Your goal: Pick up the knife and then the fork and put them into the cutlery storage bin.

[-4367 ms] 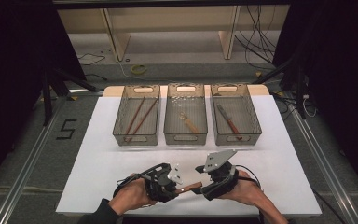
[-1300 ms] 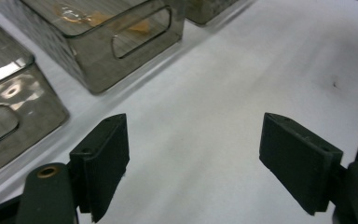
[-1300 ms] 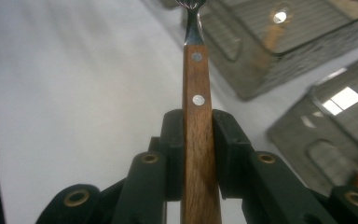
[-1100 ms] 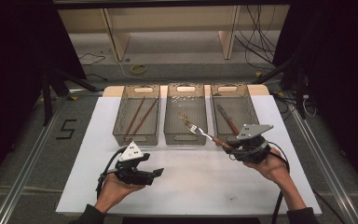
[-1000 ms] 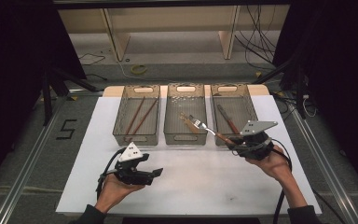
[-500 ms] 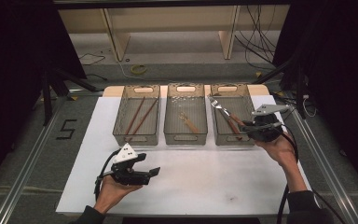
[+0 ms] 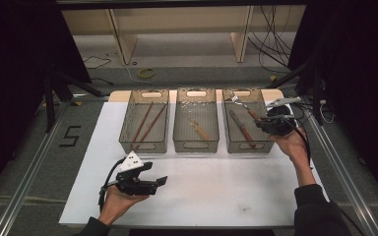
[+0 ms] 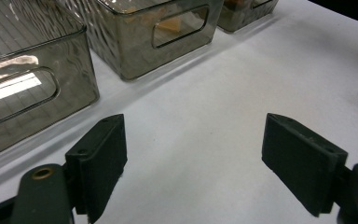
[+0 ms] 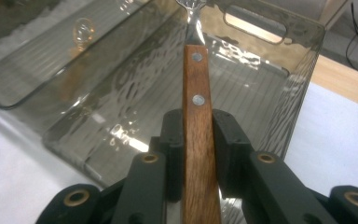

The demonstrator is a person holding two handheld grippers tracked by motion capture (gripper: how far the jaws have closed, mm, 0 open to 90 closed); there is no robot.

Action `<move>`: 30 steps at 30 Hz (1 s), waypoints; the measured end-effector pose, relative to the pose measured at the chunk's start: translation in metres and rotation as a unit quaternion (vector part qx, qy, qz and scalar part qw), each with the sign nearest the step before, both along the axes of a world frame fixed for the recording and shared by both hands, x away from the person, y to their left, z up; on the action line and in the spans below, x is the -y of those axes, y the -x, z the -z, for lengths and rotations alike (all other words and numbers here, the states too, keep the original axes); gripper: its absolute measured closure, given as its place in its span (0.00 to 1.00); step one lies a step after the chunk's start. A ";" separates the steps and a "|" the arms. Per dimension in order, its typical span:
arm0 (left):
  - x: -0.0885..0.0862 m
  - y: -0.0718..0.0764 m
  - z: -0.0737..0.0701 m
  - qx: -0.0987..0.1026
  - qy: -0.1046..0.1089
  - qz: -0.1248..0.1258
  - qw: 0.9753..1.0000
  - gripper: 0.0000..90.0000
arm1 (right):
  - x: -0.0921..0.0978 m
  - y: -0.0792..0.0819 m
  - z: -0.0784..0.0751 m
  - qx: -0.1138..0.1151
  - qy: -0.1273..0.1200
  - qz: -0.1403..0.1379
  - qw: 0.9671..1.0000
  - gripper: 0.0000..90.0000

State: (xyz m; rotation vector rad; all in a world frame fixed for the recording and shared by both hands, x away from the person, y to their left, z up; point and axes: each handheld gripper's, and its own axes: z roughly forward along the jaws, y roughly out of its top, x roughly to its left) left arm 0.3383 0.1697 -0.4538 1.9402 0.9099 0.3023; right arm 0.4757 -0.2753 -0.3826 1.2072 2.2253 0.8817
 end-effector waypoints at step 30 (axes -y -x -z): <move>-0.005 0.001 0.001 0.001 0.006 -0.005 1.000 0.21 | -0.016 -0.023 0.013 -0.024 -0.036 0.041 0.998 0.51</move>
